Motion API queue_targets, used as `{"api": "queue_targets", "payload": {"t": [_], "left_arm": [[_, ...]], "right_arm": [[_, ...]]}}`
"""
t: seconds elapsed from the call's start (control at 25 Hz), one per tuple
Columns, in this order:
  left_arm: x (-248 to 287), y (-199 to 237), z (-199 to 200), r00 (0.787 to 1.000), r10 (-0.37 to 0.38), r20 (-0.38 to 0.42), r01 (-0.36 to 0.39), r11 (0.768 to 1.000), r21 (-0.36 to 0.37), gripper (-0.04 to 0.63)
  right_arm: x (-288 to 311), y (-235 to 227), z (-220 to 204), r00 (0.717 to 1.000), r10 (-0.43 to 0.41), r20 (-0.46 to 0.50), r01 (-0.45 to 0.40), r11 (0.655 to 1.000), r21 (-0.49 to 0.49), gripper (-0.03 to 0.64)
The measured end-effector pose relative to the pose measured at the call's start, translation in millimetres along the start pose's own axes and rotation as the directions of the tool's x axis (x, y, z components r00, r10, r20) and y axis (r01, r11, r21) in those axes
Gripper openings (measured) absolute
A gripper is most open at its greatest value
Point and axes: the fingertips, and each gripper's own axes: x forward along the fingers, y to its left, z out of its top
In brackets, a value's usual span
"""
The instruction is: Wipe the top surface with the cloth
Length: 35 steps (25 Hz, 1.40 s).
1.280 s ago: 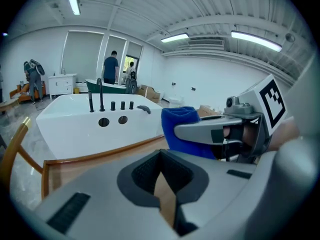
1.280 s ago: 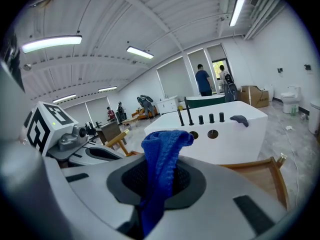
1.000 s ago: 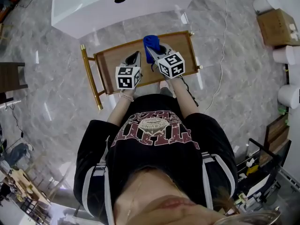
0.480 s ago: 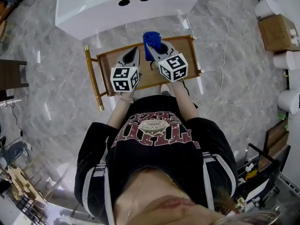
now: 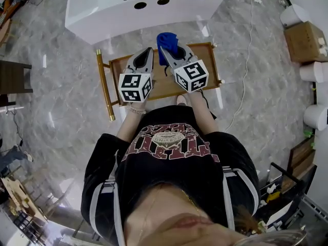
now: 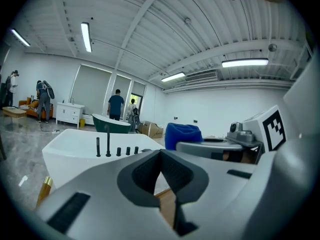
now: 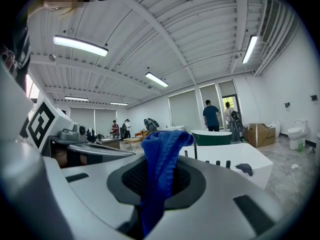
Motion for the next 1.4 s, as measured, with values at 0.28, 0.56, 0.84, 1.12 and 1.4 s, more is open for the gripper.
{"api": "queue_targets", "payload": {"t": [0.28, 0.56, 0.84, 1.12, 1.4], "left_arm": [[-10.3, 3.7, 39.1, 0.998, 0.005, 0.07, -0.007, 1.0, 0.023, 0.046], [-19.3, -2.5, 66.4, 0.993, 0.003, 0.115, -0.008, 0.999, 0.043, 0.046], [-22.1, -3.2, 83.1, 0.989, 0.001, 0.149, -0.01, 0.998, 0.062, 0.046], [-25.3, -5.0, 88.5, 0.987, -0.004, 0.163, -0.01, 0.997, 0.083, 0.046], [-21.8, -3.6, 87.8, 0.987, 0.002, 0.16, -0.018, 0.995, 0.1, 0.046]], "right_arm": [[5.3, 7.4, 35.2, 0.998, 0.01, 0.054, -0.008, 0.999, -0.033, 0.055], [-2.1, 14.5, 64.1, 0.995, 0.015, 0.102, -0.007, 0.997, -0.08, 0.055], [-4.3, 16.9, 85.3, 0.989, 0.014, 0.148, 0.001, 0.995, -0.104, 0.055], [-3.8, 17.1, 87.1, 0.988, 0.004, 0.155, 0.012, 0.995, -0.103, 0.055], [1.0, 16.9, 87.9, 0.988, 0.008, 0.152, 0.008, 0.994, -0.105, 0.055]]}}
